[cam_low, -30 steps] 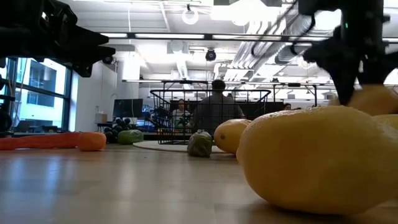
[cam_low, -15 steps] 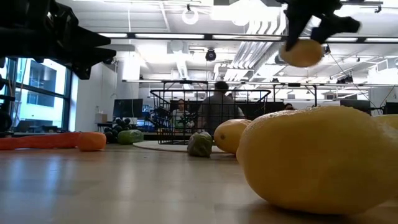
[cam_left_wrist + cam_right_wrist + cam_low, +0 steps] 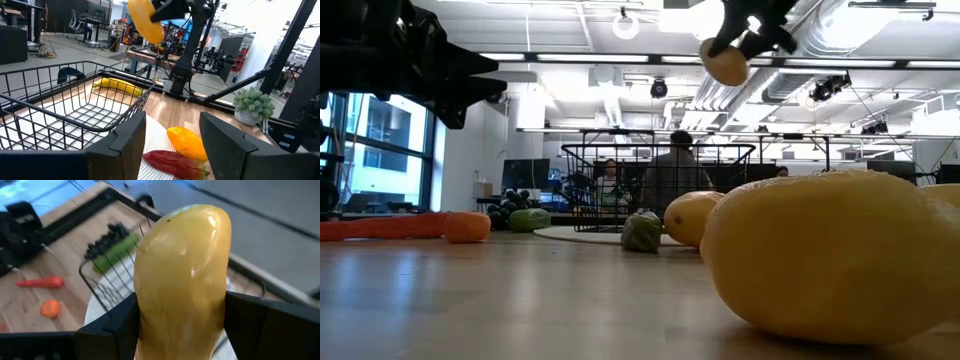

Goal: Build produce basket
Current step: Put the right mango into the wire basket

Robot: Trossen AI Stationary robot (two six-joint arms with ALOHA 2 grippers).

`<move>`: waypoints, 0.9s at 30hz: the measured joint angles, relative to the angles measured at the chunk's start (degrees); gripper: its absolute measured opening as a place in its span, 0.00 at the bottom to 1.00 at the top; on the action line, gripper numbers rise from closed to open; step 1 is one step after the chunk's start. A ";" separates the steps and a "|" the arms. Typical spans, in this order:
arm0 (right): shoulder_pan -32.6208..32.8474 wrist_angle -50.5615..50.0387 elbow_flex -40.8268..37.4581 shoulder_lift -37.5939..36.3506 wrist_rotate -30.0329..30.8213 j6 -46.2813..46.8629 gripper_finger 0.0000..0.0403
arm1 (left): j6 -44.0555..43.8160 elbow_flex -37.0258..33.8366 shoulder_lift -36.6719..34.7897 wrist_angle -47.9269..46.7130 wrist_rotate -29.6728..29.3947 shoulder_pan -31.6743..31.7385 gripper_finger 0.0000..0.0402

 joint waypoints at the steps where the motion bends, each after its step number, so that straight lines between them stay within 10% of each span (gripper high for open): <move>1: -1.30 1.70 0.00 0.00 -1.45 -2.62 0.52 | 0.08 0.00 0.00 0.00 0.00 0.00 0.43; 27: -17.04 7.58 0.02 21.48 -25.33 -27.88 0.52 | 2.05 0.00 0.00 0.00 -1.46 0.00 0.43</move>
